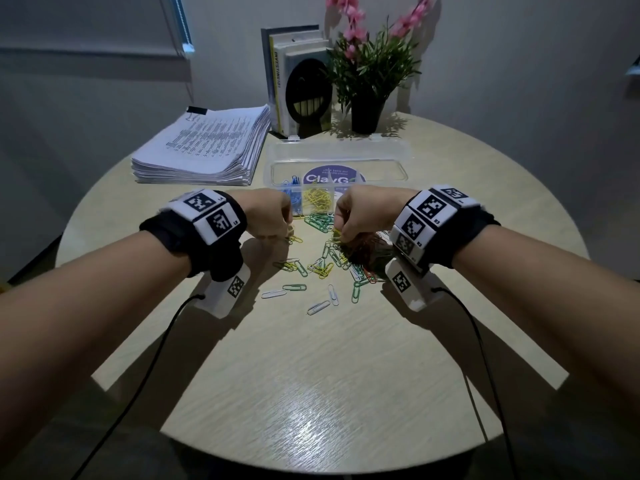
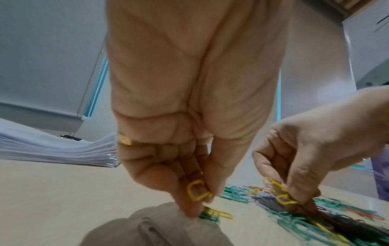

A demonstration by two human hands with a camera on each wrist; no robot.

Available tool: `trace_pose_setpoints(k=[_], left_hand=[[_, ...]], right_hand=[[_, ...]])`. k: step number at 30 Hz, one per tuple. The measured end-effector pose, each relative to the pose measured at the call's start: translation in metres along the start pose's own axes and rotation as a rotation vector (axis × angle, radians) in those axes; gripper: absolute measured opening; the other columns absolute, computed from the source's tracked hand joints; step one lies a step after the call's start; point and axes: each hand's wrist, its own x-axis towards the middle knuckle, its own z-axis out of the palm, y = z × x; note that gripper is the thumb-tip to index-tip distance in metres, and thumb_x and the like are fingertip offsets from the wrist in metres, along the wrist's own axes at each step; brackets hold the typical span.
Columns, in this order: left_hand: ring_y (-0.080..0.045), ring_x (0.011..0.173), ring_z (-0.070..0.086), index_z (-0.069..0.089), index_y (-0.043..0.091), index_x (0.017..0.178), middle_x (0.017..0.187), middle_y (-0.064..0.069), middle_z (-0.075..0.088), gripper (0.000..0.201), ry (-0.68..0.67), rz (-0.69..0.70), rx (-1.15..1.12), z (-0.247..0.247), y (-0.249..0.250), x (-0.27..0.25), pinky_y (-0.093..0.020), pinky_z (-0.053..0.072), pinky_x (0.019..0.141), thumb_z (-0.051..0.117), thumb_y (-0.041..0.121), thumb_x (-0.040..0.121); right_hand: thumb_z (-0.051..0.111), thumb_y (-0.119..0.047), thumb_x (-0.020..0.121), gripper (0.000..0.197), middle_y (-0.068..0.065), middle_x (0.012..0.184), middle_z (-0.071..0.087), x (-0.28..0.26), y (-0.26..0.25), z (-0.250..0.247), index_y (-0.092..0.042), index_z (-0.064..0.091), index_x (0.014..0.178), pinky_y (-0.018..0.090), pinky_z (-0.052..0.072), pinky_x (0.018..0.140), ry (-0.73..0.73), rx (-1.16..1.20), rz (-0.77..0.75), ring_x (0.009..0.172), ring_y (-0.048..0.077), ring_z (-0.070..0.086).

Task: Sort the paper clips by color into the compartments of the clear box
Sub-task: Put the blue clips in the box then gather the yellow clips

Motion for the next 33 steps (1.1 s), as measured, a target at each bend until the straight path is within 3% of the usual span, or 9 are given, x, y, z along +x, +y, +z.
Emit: trace_pose_setpoints(k=[4,7,11,15,21,24,27,30,33], left_hand=[[-0.023,0.076,0.046,0.046,0.015,0.100,0.091,-0.011,0.053,0.008,-0.021,0.032,-0.029,0.000,0.000,0.004,-0.027,0.036,0.055,0.040,0.011,0.097],[-0.022,0.076,0.041,0.050,0.007,0.092,0.088,-0.014,0.049,0.016,-0.026,0.031,0.018,0.002,0.001,0.007,-0.027,0.032,0.059,0.035,0.011,0.096],[-0.022,0.093,0.054,0.061,0.012,0.111,0.103,-0.005,0.056,0.024,0.017,0.073,0.151,0.005,0.002,0.007,-0.028,0.042,0.073,0.054,0.027,0.094],[-0.020,0.104,0.057,0.068,0.018,0.106,0.109,-0.001,0.063,0.024,0.122,0.131,0.220,0.006,0.005,0.009,-0.023,0.039,0.074,0.069,0.028,0.084],[-0.014,0.078,0.052,0.071,0.015,0.099,0.089,0.000,0.064,0.020,0.112,0.138,0.284,0.006,0.009,0.008,-0.021,0.035,0.066,0.069,0.028,0.085],[-0.019,0.077,0.053,0.070,0.010,0.100,0.089,-0.004,0.065,0.024,0.062,0.124,0.291,0.008,0.011,0.008,-0.023,0.038,0.067,0.059,0.029,0.090],[-0.025,0.076,0.053,0.069,0.005,0.099,0.087,-0.009,0.065,0.030,0.059,0.116,0.291,0.009,0.014,0.008,-0.023,0.039,0.066,0.051,0.028,0.092],[-0.023,0.080,0.055,0.061,0.014,0.092,0.086,-0.003,0.060,0.016,0.025,0.097,0.239,0.010,0.012,0.009,-0.025,0.041,0.066,0.054,0.028,0.089],[-0.018,0.074,0.052,0.056,0.019,0.078,0.079,0.001,0.056,0.009,0.002,0.074,0.084,0.007,0.006,0.009,-0.025,0.042,0.062,0.060,0.023,0.085]], right_hand=[[0.068,-0.004,0.080,0.017,-0.005,0.072,0.056,0.001,0.001,-0.002,-0.008,0.065,0.097,0.030,0.050,0.069,-0.002,0.067,0.019,0.074,0.015,0.054],[0.064,-0.001,0.082,0.010,0.002,0.073,0.054,0.002,0.003,-0.003,-0.006,0.064,0.091,0.031,0.046,0.073,-0.047,0.117,0.001,0.076,0.019,0.050],[0.063,-0.005,0.084,0.006,-0.001,0.071,0.056,0.005,0.006,-0.003,-0.010,0.064,0.085,0.033,0.046,0.080,-0.055,0.138,0.018,0.078,0.019,0.051],[0.065,-0.006,0.085,0.008,-0.003,0.074,0.063,0.007,0.009,-0.003,-0.003,0.070,0.091,0.042,0.051,0.095,-0.008,0.161,0.053,0.086,0.019,0.061],[0.064,-0.013,0.087,0.012,0.011,0.093,0.070,0.002,0.010,-0.003,-0.005,0.071,0.092,0.042,0.054,0.090,0.033,0.159,0.068,0.091,0.025,0.066],[0.066,-0.018,0.084,0.012,0.006,0.081,0.068,0.000,0.009,-0.004,-0.008,0.072,0.083,0.034,0.052,0.076,0.031,0.143,0.076,0.076,0.020,0.059],[0.067,-0.018,0.082,0.012,0.006,0.077,0.066,0.000,0.009,-0.005,-0.007,0.071,0.081,0.038,0.054,0.079,0.040,0.167,0.093,0.073,0.020,0.059],[0.064,-0.020,0.082,0.020,0.016,0.092,0.070,-0.002,0.008,-0.005,-0.003,0.071,0.090,0.044,0.055,0.084,0.053,0.188,0.113,0.080,0.026,0.063],[0.062,-0.018,0.080,0.017,0.009,0.078,0.070,-0.003,0.008,-0.005,-0.003,0.070,0.082,0.035,0.051,0.070,0.043,0.208,0.113,0.070,0.021,0.059]])
